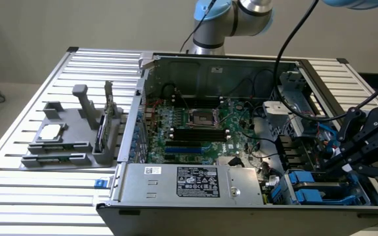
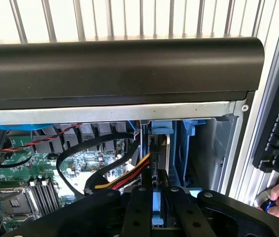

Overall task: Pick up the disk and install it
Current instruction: 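Insert the first disk wire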

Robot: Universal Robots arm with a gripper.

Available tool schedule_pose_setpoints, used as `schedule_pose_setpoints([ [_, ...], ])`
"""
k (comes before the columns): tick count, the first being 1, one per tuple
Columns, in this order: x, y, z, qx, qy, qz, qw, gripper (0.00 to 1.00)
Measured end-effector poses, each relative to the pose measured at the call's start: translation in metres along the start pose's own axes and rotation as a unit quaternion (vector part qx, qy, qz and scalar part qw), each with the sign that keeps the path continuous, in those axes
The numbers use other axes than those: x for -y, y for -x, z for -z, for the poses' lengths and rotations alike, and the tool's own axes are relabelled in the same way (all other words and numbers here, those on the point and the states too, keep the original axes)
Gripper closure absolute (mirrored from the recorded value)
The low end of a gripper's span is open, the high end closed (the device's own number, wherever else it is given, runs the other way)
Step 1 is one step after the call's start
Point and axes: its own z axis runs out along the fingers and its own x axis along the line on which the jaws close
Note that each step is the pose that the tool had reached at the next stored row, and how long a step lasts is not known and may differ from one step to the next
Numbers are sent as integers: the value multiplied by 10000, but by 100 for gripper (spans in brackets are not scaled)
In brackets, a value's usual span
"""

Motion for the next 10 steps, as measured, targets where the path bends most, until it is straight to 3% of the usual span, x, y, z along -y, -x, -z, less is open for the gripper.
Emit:
schedule_pose_setpoints([
  [10,-22,0,5,2,-39,-2,10000,84],
])
